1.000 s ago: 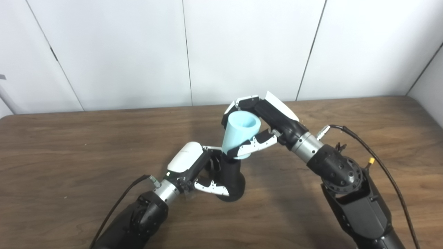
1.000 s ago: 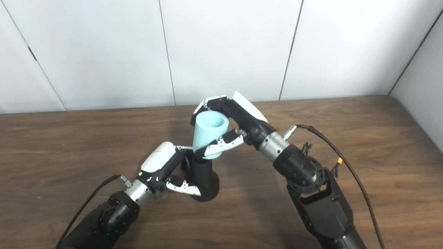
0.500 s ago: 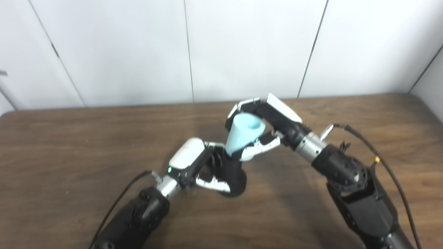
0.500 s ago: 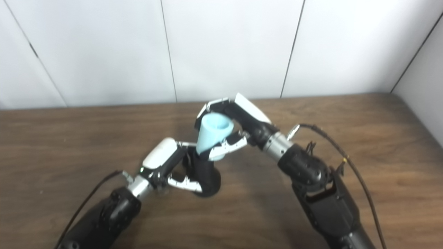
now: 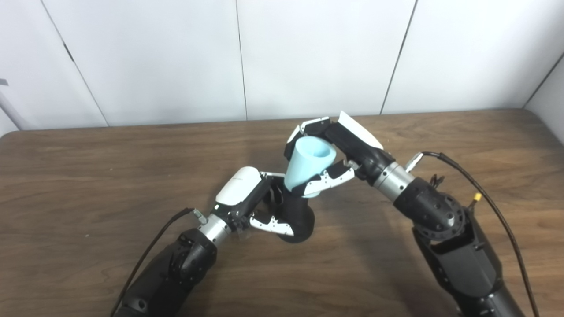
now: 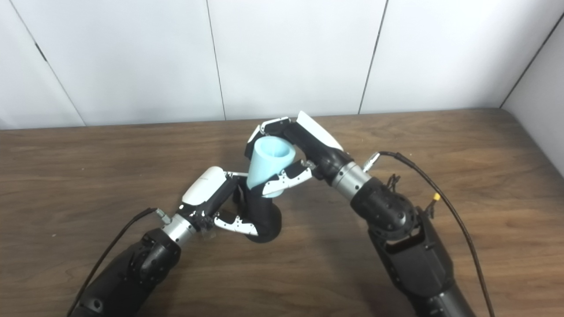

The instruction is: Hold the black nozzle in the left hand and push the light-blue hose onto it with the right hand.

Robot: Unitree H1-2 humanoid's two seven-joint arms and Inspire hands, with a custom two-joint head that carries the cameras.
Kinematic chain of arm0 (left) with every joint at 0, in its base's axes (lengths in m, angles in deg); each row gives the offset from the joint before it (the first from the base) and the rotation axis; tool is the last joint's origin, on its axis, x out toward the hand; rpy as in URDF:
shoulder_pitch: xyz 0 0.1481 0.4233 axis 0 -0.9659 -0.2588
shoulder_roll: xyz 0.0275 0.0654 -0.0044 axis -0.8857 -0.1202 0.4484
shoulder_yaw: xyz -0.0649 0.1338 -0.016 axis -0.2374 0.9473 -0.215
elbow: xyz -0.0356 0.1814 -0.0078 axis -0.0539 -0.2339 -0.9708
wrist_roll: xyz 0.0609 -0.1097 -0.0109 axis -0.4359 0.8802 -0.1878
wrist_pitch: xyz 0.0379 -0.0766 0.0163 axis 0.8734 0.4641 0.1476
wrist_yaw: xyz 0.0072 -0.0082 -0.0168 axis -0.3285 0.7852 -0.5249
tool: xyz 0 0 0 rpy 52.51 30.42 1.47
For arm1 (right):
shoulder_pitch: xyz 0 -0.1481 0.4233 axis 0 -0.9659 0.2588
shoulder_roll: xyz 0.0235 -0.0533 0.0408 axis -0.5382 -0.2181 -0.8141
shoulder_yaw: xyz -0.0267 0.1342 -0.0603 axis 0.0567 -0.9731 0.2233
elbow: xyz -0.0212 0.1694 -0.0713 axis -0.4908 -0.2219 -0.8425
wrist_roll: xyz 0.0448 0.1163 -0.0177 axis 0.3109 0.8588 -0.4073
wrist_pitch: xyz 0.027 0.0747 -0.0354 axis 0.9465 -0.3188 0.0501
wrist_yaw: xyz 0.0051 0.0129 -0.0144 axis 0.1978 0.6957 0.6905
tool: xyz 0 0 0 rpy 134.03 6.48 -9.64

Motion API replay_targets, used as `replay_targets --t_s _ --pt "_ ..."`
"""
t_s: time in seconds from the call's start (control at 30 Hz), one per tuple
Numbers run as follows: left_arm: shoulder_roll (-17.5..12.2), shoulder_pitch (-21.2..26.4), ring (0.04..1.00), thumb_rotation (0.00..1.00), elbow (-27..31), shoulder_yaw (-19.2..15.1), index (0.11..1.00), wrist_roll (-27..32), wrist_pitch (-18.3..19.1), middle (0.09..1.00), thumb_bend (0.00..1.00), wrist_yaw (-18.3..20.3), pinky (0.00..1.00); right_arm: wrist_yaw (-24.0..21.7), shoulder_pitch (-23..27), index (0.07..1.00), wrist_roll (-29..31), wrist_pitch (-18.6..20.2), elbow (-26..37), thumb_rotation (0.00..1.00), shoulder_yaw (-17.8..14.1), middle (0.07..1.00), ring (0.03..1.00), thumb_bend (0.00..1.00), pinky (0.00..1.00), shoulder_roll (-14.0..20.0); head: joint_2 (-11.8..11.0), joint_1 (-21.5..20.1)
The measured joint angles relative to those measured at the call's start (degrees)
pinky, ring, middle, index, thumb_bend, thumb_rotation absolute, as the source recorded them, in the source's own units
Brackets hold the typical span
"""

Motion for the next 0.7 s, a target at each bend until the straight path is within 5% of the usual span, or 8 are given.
replay_targets --t_s 0.7 --pt "0.0 -0.1 0.435 0.0 0.2 0.0 0.494 0.0 0.2 0.473 0.5 0.1 0.38 0.8 -0.1 0.515 -1.2 -2.1 -1.3 0.0 1.2 0.473 0.395 0.52 0.28 -0.8 1.0 0.1"
